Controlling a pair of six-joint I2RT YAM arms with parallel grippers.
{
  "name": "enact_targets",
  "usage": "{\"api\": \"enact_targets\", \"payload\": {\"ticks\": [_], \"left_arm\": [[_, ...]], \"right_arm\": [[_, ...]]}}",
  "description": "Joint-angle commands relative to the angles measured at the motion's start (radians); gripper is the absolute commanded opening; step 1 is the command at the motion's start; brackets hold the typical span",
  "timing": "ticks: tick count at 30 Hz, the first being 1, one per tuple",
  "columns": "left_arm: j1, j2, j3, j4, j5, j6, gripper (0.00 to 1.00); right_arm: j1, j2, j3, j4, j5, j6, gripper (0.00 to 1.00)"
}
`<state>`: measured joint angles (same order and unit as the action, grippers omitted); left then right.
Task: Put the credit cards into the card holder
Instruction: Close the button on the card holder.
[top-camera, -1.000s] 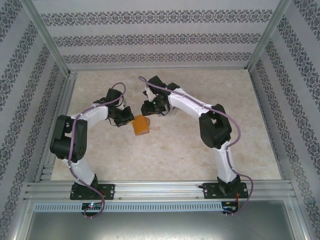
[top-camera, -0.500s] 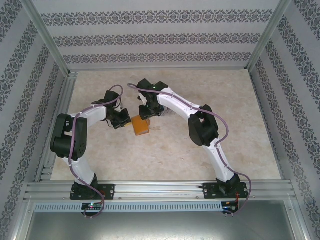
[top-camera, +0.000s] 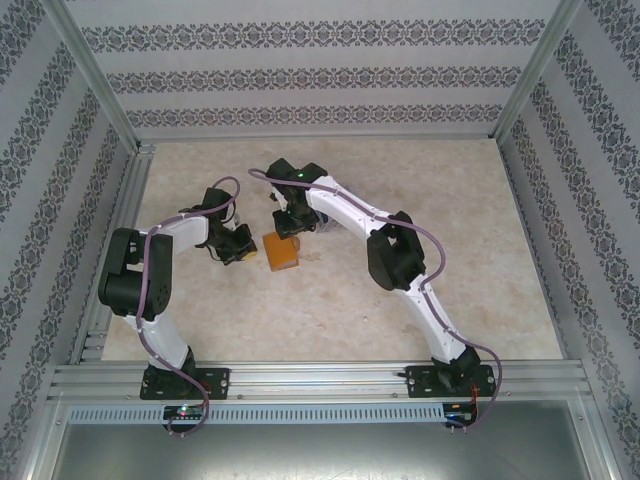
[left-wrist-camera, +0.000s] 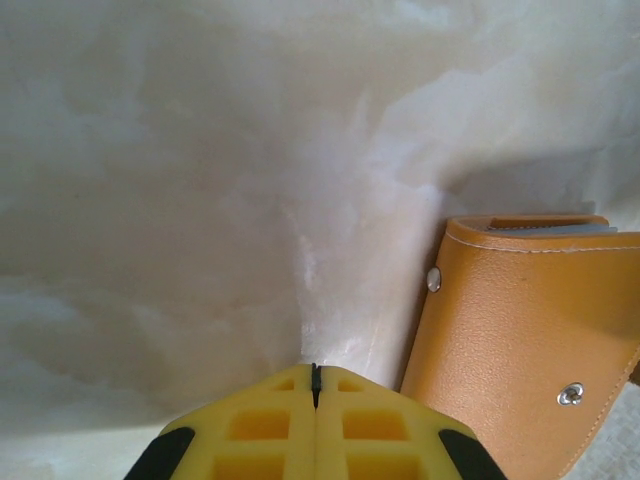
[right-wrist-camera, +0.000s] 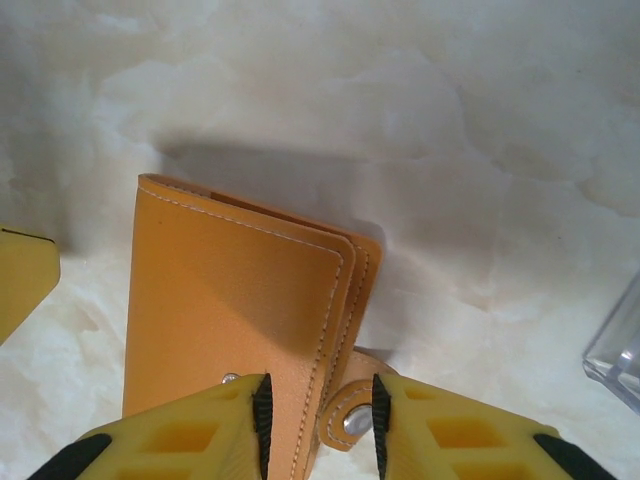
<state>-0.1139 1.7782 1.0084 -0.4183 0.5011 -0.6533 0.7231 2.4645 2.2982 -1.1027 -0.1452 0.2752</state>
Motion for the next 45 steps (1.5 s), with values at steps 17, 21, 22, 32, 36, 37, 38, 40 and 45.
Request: {"api": "enact_targets", "payload": {"ticks": [17,21,22,32,36,37,38,40,45], "left_arm": [[0.02,-0.02,-0.03,0.056,0.046,0.016,0.04],[0.02,-0.019,-0.028,0.056,0.047,0.015,0.04],[0.021,-0.019,-0.028,0.058,0.047,0.015,0.04],[0.021,-0.027,-0.031,0.08,0.063,-0.001,0.05],[0.02,-0.003,-0.042,0.109,0.096,-0.016,0.05],[0.02,-0.001,-0.047,0.118,0.102,-0.02,0.05],[0.021,-0.002,-0.051,0.129,0.11,-0.026,0.05],[0.019,-0.004,-0.051,0.139,0.122,-0.034,0.06],[0.002,-0.013,-0.056,0.16,0.137,-0.058,0.07]], "right_arm": [[0.01,0.028,0.037,-0.081,0.072,-0.019,0.23],[0.009,0.021,0.031,-0.083,0.079,-0.019,0.19],[0.008,0.016,0.03,-0.082,0.081,-0.019,0.18],[0.004,-0.075,-0.076,-0.029,0.111,-0.009,0.11],[-0.004,-0.154,-0.196,0.072,0.089,0.019,0.1],[-0.009,-0.174,-0.229,0.105,0.074,0.029,0.1],[-0.013,-0.199,-0.27,0.148,0.053,0.041,0.09],[-0.022,-0.243,-0.347,0.237,0.019,0.064,0.06],[-0.065,-0.333,-0.542,0.487,-0.114,0.155,0.04]]}}
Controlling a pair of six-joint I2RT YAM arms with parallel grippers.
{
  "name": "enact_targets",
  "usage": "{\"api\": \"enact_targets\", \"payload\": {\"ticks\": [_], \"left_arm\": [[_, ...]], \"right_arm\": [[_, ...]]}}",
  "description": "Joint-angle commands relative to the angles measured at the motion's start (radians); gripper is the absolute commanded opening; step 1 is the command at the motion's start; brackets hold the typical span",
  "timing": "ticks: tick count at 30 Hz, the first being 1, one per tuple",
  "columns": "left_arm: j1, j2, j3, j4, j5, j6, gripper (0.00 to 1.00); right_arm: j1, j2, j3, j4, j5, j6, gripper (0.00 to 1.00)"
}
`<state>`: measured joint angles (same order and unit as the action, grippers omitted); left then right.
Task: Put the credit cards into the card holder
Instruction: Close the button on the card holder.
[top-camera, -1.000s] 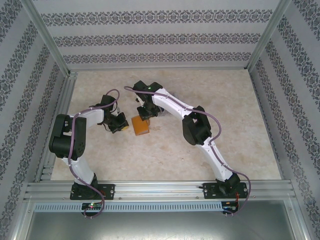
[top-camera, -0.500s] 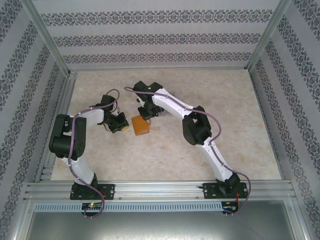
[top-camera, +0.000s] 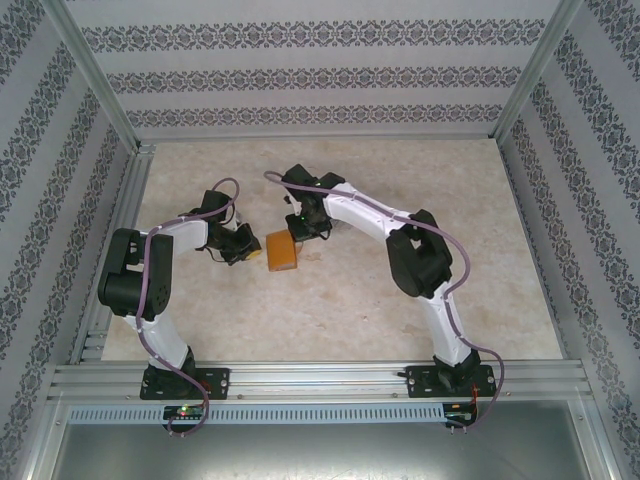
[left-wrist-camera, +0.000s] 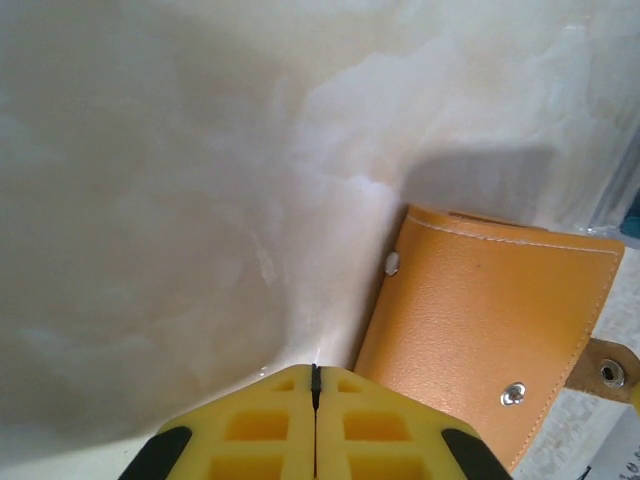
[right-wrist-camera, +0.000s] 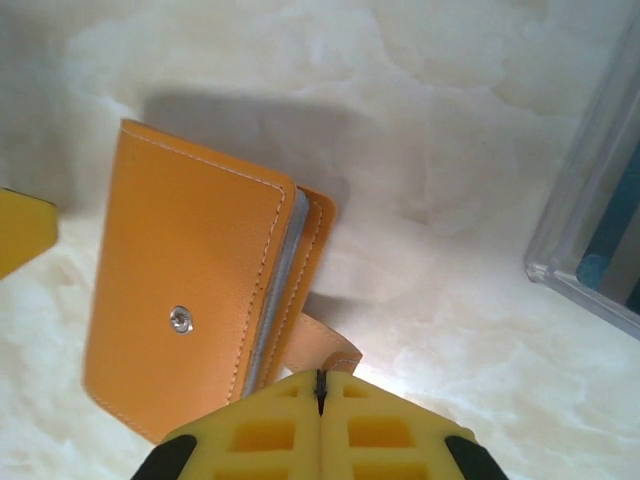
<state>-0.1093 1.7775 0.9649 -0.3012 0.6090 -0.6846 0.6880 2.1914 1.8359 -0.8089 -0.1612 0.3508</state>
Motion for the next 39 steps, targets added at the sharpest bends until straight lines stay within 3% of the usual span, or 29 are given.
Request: {"api": "enact_targets", "payload": {"ticks": [1,16,28,39], "left_arm": [[-0.009,-0.014,-0.013,0.049,0.031,-0.032,0.08],[-0.095,0.019,0.025,0.077,0.023,-0.081,0.09],[-0.109,0.045,0.045,0.071,0.003,-0.08,0.09],[-0.112,0.054,0.051,0.065,-0.005,-0.073,0.09]], "right_arm": [[-0.034,-0.071,-0.109,0.236,-0.108,0.091,0.04],[-0.039,-0.123,-0.361,0.595,-0.196,0.151,0.03],[-0.046,-0.219,-0.451,0.683,-0.208,0.157,0.03],[-0.037,-0.128,-0.412,0.669,-0.288,0.163,0.03]]}}
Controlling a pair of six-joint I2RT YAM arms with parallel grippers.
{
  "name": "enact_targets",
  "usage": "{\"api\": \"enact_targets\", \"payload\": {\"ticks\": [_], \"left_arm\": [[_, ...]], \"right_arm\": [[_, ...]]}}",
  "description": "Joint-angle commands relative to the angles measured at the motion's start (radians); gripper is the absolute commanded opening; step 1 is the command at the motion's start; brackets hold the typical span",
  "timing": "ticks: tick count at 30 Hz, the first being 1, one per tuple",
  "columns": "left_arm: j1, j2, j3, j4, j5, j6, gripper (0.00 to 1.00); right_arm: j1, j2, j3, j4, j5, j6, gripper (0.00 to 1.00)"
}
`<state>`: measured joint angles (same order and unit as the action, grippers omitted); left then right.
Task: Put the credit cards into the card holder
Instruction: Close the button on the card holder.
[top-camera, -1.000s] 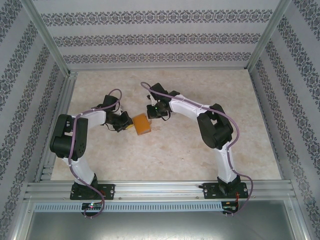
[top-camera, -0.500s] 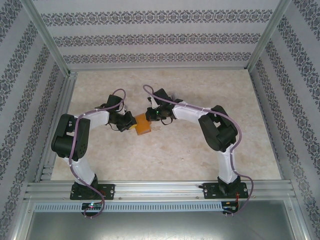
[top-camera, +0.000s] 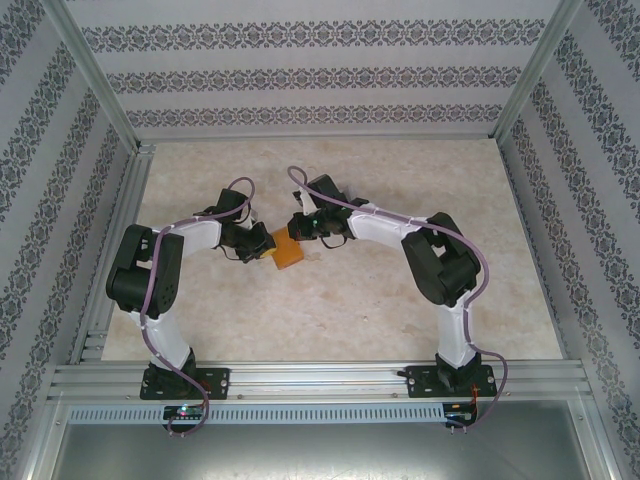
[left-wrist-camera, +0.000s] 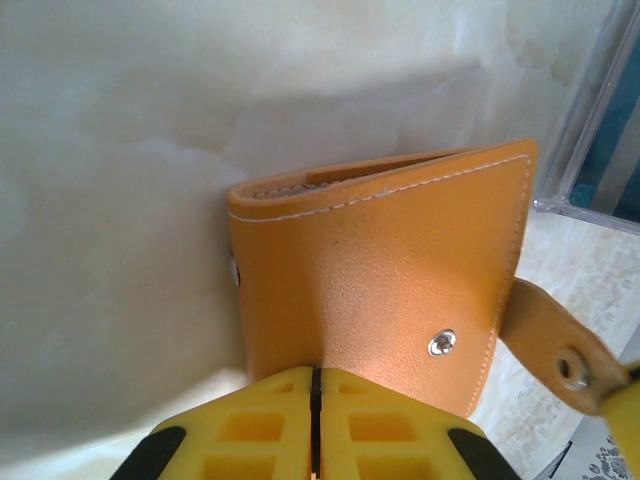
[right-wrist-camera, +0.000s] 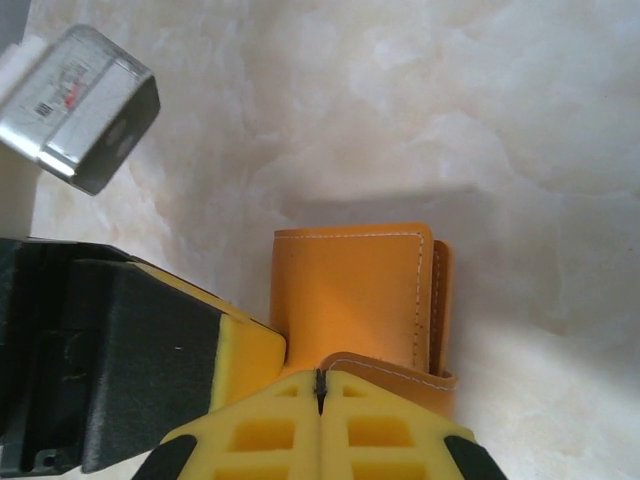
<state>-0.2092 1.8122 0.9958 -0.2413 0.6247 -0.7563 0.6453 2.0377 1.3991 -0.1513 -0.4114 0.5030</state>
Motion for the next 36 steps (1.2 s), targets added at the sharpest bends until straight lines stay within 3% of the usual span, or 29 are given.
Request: {"api": "enact_targets", "payload": {"ticks": [1,36], "left_arm": [[-0.013,0.018,0.02,0.004,-0.02,-0.002,0.09],[-0.013,0.033,0.034,-0.002,-0.02,0.002,0.09]], "right_arm": [[0.006,0.03,0.024,0.011,-0.042,0.012,0.03],[0.004,0.11,0.087,-0.067,-0.085,-0.009,0.03]]}}
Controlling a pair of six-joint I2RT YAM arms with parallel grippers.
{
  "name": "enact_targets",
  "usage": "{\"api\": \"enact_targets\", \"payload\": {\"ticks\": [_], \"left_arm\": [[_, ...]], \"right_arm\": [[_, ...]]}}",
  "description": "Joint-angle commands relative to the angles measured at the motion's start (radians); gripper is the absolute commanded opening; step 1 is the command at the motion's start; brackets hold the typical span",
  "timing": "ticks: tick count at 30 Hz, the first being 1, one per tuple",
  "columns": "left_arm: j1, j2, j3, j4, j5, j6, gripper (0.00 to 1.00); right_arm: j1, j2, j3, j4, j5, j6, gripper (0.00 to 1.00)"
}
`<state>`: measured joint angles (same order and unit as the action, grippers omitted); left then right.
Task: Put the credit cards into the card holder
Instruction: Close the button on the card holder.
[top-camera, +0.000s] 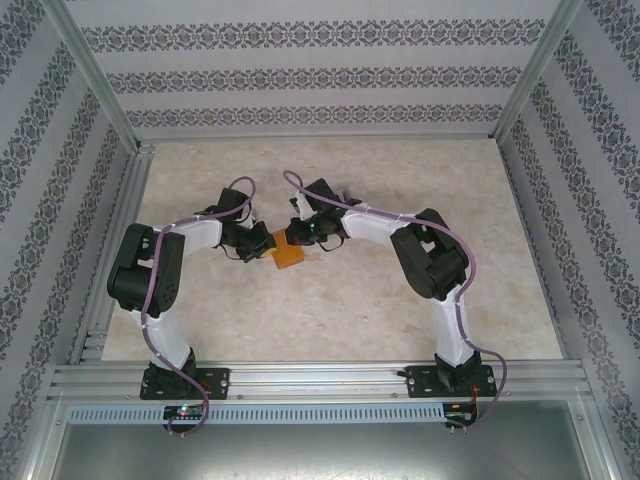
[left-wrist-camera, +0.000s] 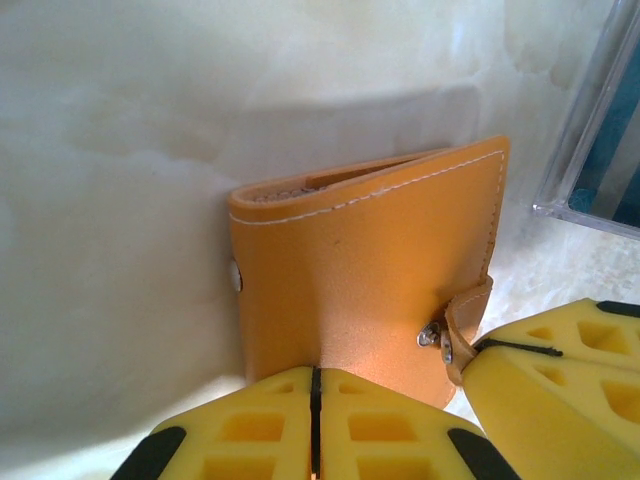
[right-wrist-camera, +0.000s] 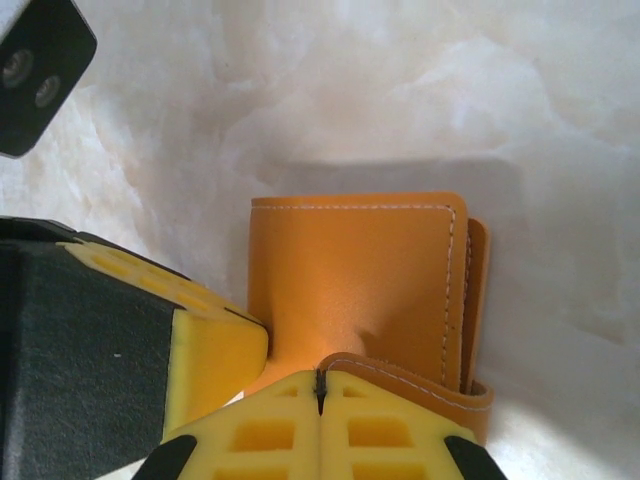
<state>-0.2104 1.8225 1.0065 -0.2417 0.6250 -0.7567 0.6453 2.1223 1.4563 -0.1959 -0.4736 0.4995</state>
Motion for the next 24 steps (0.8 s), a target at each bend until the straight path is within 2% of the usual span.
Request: {"api": "enact_targets", "payload": {"ticks": [1,24], "left_arm": [[-0.012,0.022,0.024,-0.002,-0.022,0.002,0.09],[-0.012,0.034,0.026,-0.002,-0.022,0.006,0.09]], "right_arm": [[0.003,0.027,0.032,-0.022,-0.026,-0.004,0.03],[0.012,0.012,-0.024,-0.065,-0.048,-0.024,0.04]]}}
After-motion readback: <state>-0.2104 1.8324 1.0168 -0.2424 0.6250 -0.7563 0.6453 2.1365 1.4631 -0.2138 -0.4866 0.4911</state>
